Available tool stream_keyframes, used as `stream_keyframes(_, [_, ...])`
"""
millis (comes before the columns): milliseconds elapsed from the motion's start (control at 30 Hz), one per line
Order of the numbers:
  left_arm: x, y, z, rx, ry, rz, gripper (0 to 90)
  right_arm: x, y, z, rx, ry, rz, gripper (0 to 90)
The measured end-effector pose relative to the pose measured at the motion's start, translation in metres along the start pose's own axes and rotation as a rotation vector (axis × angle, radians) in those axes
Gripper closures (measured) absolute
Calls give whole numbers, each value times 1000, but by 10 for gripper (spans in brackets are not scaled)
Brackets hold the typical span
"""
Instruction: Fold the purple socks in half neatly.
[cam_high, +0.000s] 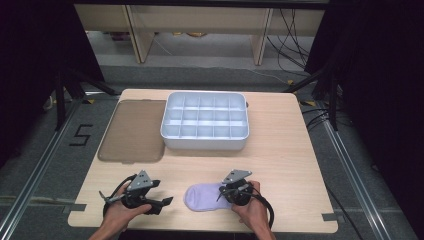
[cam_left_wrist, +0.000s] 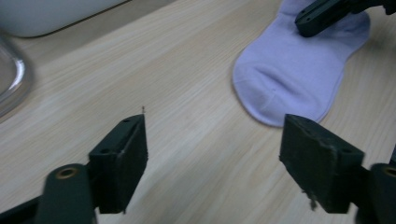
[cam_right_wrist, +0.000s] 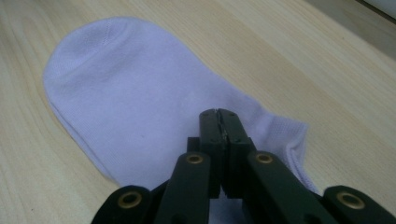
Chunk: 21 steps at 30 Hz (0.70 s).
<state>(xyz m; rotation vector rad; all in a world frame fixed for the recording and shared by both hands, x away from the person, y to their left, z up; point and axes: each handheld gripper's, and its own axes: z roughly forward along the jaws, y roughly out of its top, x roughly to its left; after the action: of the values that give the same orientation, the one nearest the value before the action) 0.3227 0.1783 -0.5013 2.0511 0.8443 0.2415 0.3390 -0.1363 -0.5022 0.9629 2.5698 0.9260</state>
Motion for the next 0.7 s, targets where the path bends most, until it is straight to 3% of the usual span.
stream_keyframes(233, [-11, 14, 21, 8, -35, 55, 354, 0, 0, -1, 12, 15, 26, 895])
stream_keyframes(300, [-16, 16, 28, 3, -38, 44, 374, 0, -1, 1, -8, 6, 18, 894])
stream_keyframes(333, [-16, 18, 30, 17, -40, 67, 391, 0, -1, -1, 9, 10, 16, 894])
stream_keyframes(433, [-22, 18, 40, 44, -49, 67, 420, -1, -1, 0, -11, 7, 7, 894])
stream_keyframes(500, [-25, 19, 43, 69, -55, 98, 449, 0, -2, 0, -6, 1, 16, 892])
stream_keyframes(600, [-31, 20, 49, 72, -47, 106, 471, -1, -2, 0, -12, 4, 7, 890])
stream_keyframes(633, [-31, 21, 50, 89, -44, 136, 483, -2, -1, -1, 0, 16, 5, 889])
stream_keyframes(667, [-32, 21, 52, 87, -46, 120, 492, -2, -2, 0, -14, 8, 6, 887])
stream_keyframes(700, [-31, 22, 53, 106, -46, 160, 500, -1, -2, 0, -15, 5, 5, 885])
